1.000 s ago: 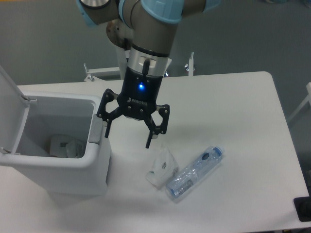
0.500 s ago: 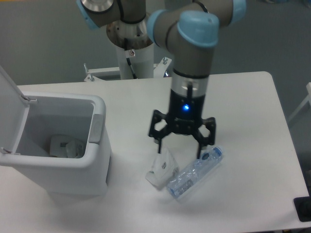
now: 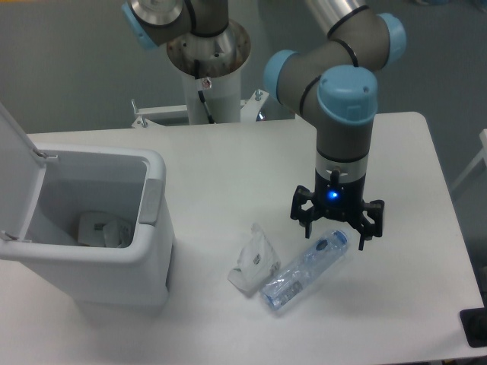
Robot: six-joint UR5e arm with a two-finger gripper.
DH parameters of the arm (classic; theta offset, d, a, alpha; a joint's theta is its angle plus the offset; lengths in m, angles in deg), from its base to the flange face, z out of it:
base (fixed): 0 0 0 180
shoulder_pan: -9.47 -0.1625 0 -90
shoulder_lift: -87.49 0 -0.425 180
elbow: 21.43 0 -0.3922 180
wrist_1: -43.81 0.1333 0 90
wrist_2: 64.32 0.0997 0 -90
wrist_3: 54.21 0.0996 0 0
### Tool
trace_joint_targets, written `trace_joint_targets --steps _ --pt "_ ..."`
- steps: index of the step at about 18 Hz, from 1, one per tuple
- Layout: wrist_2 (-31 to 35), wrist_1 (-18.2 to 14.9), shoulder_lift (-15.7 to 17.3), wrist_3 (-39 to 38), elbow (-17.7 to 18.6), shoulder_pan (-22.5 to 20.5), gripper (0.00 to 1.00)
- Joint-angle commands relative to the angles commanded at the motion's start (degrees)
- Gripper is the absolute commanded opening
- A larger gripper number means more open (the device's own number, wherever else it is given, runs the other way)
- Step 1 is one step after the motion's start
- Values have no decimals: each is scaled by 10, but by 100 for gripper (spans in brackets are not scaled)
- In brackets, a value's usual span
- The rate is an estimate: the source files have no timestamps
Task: Open the trash can
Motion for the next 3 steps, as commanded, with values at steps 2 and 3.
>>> trace_joint_targets --steps 2,3 --pt "3 0 -1 0 3 0 100" --pt "3 1 -1 1 5 0 100"
